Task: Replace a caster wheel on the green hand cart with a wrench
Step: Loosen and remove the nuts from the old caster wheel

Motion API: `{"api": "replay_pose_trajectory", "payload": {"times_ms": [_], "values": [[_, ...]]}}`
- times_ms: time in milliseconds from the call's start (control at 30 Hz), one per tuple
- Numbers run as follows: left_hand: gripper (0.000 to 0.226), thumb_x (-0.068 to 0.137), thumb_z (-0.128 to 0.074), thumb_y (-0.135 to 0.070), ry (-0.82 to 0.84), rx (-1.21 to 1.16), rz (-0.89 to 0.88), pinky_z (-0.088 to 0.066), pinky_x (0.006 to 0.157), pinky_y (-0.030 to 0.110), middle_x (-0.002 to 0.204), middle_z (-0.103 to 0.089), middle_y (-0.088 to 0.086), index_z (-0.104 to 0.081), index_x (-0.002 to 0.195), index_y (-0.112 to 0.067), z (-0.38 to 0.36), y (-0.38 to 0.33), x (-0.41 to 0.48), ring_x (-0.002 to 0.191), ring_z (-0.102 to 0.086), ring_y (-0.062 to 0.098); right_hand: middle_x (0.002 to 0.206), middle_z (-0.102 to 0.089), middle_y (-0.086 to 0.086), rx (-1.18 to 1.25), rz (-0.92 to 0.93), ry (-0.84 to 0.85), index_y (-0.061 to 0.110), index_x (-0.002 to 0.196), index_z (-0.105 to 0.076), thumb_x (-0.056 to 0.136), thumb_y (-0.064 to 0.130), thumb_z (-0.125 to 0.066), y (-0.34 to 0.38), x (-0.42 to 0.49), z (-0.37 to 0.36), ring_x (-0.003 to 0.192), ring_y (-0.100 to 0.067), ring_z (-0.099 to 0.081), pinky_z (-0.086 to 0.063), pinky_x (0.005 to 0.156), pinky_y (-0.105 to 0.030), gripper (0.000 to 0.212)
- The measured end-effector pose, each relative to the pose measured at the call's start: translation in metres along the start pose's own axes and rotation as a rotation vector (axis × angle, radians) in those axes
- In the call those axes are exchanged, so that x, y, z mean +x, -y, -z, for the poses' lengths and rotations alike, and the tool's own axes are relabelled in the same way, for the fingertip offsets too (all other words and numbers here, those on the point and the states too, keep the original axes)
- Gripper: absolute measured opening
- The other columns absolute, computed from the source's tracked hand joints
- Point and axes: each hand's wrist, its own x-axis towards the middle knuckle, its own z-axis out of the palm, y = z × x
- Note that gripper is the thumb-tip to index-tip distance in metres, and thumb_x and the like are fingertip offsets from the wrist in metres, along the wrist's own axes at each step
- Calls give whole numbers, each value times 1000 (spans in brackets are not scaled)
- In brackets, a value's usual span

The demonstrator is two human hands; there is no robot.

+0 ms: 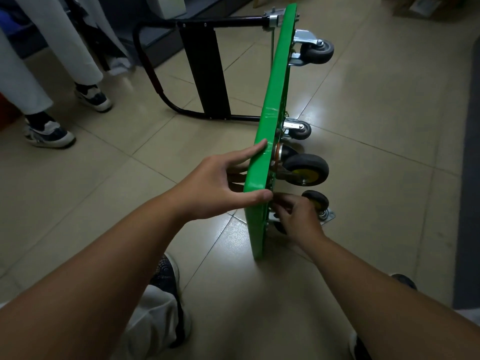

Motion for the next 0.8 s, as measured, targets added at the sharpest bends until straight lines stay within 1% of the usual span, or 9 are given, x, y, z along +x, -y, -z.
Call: {"api": "replay_pose_trajectory", "payload": {"times_ms": [100, 133, 233, 333, 433, 500, 567, 700, 800], "values": [[94, 75, -82, -37, 4, 21, 1, -59, 95, 36, 153, -50, 2, -34, 155, -45, 1, 0, 2, 127, -60, 12, 107, -74, 3, -90, -54, 31, 20, 120, -73, 94, 14, -67, -8, -7, 5, 80, 5, -61, -46, 69, -6, 27], [94, 74, -82, -37, 6, 24, 5, -60, 94, 36, 152, -51, 3, -34, 155, -44, 1, -1, 2, 126, -61, 12, 104, -75, 1, -101, -75, 48, 19, 120, -73, 93, 16, -69, -11, -13, 7, 81, 1, -63, -49, 71, -9, 27], [96, 72, -83, -39, 10, 26, 12, -60, 93, 39, 150, -54, 4, -34, 155, -44, 2, -2, 2, 125, -62, 15, 91, -74, -3, -84, -131, 36, 19, 119, -73, 87, 21, -76, -1, -31, 21, 83, -13, -69, -59, 82, -35, 32], [96, 73, -85, -38, 14, 25, -3, -60, 94, 40, 148, -56, 5, -35, 155, -45, 2, -1, 2, 122, -65, 14, 81, -76, -11, 141, -176, 50, 14, 124, -67, 87, 15, -77, 33, -43, 38, 77, -24, -74, -62, 80, -43, 39], [94, 77, -85, -28, 3, -22, -9, -61, 90, 32, 148, -56, 5, -36, 155, -44, 0, 0, -1, 114, -67, 5, 81, -76, -17, 445, -249, 90, 9, 122, -66, 88, 11, -76, 78, -56, 56, 70, -28, -73, -61, 67, -34, 36], [92, 79, -83, -26, -6, -22, -18, -60, 84, 24, 149, -53, 2, -35, 155, -43, -2, -1, -4, 106, -66, -6, 82, -76, -18, 554, -276, 96, 7, 116, -67, 88, 11, -75, 103, -64, 67, 66, -23, -71, -58, 60, -26, 30], [88, 82, -80, -29, -16, -7, -26, -57, 79, 17, 146, -51, -3, -33, 155, -44, -4, -3, -6, 99, -65, -11, 83, -75, -19, 626, -302, 94, 5, 113, -68, 89, 10, -73, 120, -67, 75, 63, -21, -69, -54, 53, -22, 25], [53, 103, -54, -34, -73, -7, -23, -55, 82, 12, 150, -49, -2, -38, 152, -45, -7, -2, -3, 115, -59, 3, 76, -74, -14, 687, -378, 90, 2, 112, -69, 94, 11, -68, 137, -62, 78, 59, -15, -66, -50, 50, -21, 21], [44, 110, -39, -24, -78, -48, -13, -55, 84, 14, 145, -53, -1, -42, 151, -43, -7, 2, 0, 113, -60, 2, 76, -70, -12, 747, -432, 140, -2, 119, -66, 97, 12, -63, 141, -55, 73, 59, -14, -62, -51, 55, -23, 26]]}}
